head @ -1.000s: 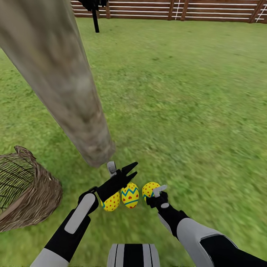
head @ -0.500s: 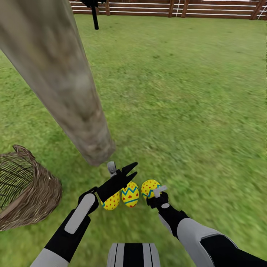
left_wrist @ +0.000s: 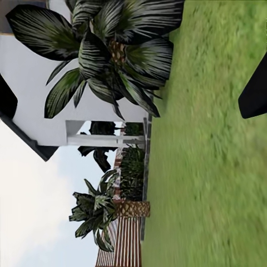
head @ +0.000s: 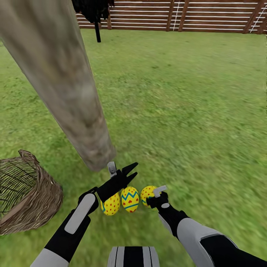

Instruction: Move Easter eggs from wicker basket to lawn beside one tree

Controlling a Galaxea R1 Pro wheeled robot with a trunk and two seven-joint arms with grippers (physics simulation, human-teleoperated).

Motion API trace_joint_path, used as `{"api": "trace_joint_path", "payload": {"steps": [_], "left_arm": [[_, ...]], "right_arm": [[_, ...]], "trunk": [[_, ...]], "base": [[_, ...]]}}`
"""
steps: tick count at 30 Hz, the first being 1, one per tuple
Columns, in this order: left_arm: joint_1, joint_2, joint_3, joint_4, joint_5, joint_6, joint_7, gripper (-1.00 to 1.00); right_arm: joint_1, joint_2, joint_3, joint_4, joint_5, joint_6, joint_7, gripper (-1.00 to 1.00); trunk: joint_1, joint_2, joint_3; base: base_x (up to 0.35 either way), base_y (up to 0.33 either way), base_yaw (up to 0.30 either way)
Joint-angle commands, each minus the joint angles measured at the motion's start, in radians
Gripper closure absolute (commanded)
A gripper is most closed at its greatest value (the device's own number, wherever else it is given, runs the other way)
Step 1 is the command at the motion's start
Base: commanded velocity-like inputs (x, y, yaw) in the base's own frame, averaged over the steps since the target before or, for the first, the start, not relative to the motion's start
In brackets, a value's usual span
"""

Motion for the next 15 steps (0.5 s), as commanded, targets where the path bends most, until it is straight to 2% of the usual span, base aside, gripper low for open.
{"api": "trace_joint_path", "payload": {"steps": [1,5,15], "left_arm": [[0.000,0.001,0.001,0.001,0.007,0.007,0.002,-1.00],[0.000,0.000,0.001,0.000,0.007,0.011,0.005,-1.00],[0.000,0.002,0.001,-0.001,0.007,0.012,0.005,-1.00]], "right_arm": [[-0.001,0.000,0.008,0.000,0.003,-0.001,-0.007,-1.00],[-0.001,-0.003,0.007,-0.002,0.002,-0.003,-0.007,-1.00],[-0.001,-0.005,0.005,-0.004,-0.001,-0.003,-0.007,-1.00]], "trunk": [[-0.001,0.000,0.003],[-0.002,0.001,0.019],[-0.007,0.003,0.058]], "base": [[0.000,0.000,0.000],[-0.071,0.000,0.000],[-0.314,0.000,0.000]]}}
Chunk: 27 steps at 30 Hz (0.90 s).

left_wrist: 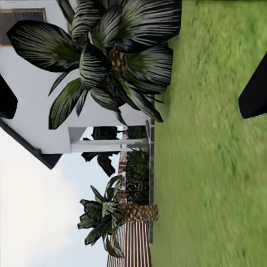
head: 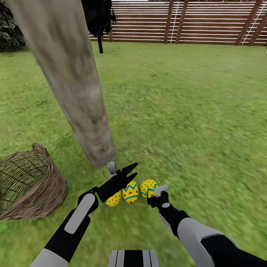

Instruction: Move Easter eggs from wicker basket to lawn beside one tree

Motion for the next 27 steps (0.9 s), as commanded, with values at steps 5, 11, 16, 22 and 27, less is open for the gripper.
{"api": "trace_joint_path", "payload": {"steps": [5,11,16,22,27], "left_arm": [[0.000,0.000,0.001,0.000,0.006,0.006,0.000,-1.00],[0.000,0.000,0.001,0.002,0.006,0.006,0.000,-1.00],[0.000,0.000,0.001,0.002,0.006,0.006,0.000,-1.00],[0.000,-0.001,0.001,0.033,0.006,0.006,0.000,-1.00],[0.000,-0.002,0.001,0.054,0.006,0.006,0.000,-1.00]], "right_arm": [[-0.001,0.000,0.007,0.001,0.000,-0.002,-0.007,-1.00],[-0.001,-0.001,0.007,0.001,-0.029,-0.002,-0.007,-1.00],[-0.001,-0.001,0.007,0.001,-0.034,-0.002,-0.007,-1.00],[-0.001,-0.001,0.006,0.002,-0.034,-0.002,-0.007,-1.00],[-0.001,-0.001,0.006,0.002,-0.034,-0.002,-0.007,-1.00]], "trunk": [[-0.003,0.001,0.019],[-0.006,0.002,0.042],[-0.008,0.004,0.061],[-0.010,0.005,0.076],[-0.013,0.006,0.088]], "base": [[-0.098,0.000,0.000],[-0.005,0.000,0.000],[0.000,0.000,0.000],[0.000,0.000,0.000],[0.000,0.000,0.000]]}}
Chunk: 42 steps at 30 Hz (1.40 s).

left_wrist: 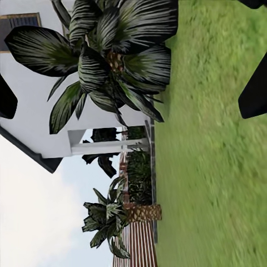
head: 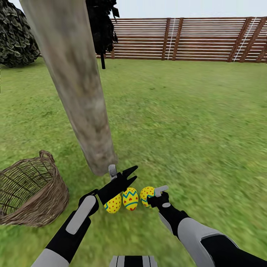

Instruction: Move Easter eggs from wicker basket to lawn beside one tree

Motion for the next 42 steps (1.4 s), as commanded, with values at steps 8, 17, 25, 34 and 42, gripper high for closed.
{"api": "trace_joint_path", "payload": {"steps": [8,17,25,34,42], "left_arm": [[-0.001,0.000,0.003,0.005,0.007,0.005,0.000,-1.00],[-0.001,0.000,0.002,0.006,0.007,0.005,0.000,-1.00],[-0.001,0.006,0.006,0.008,0.008,0.005,0.001,-1.00],[-0.001,0.007,0.002,0.070,-0.002,0.005,0.142,-1.00],[0.000,0.114,-0.001,0.047,-0.003,0.005,0.199,-1.00]], "right_arm": [[-0.001,-0.001,0.008,0.001,0.003,-0.001,-0.007,-1.00],[-0.001,0.000,0.008,0.001,0.003,-0.001,-0.007,-1.00],[-0.001,0.002,0.006,0.001,-0.008,0.004,-0.007,-1.00],[-0.002,-0.001,0.004,0.000,-0.105,0.020,-0.009,-1.00],[-0.002,-0.005,0.004,0.014,-0.122,0.022,-0.013,-1.00]], "trunk": [[-0.004,0.002,0.018],[-0.008,0.004,0.038],[-0.011,0.006,0.057],[-0.015,0.008,0.077],[-0.027,0.026,0.094]], "base": [[0.000,0.000,0.000],[-0.053,0.000,0.000],[-0.326,0.000,0.000],[-0.139,0.000,0.000],[-0.002,0.000,0.023]]}}
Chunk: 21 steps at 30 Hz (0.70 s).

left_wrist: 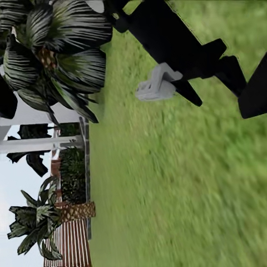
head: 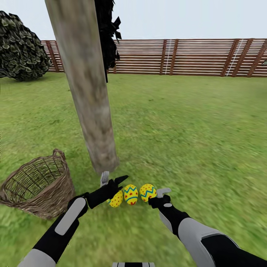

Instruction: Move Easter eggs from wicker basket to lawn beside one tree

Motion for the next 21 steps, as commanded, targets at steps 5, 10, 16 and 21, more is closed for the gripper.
{"api": "trace_joint_path", "payload": {"steps": [5,10,16,21], "left_arm": [[0.018,0.052,-0.002,0.007,0.003,0.001,-0.001,-1.00],[0.039,0.070,-0.002,0.033,0.002,-0.001,-0.001,-1.00],[0.045,0.072,-0.001,0.081,0.000,-0.002,0.000,-1.00],[0.045,0.074,0.000,0.140,-0.002,-0.004,0.000,-1.00]], "right_arm": [[0.000,-0.001,0.006,0.010,0.004,-0.001,-0.008,-1.00],[0.000,-0.002,0.006,0.021,0.005,-0.002,-0.010,-1.00],[0.001,-0.002,0.006,0.040,0.005,-0.002,-0.013,-1.00],[0.001,0.002,0.007,0.055,0.006,-0.003,-0.012,-1.00]], "trunk": [[-0.019,0.035,0.007],[-0.039,0.070,0.015],[-0.062,0.112,0.024],[-0.081,0.147,0.032]], "base": [[0.000,0.000,0.094],[0.000,0.000,0.105],[0.000,0.000,0.107],[0.000,0.000,0.107]]}}
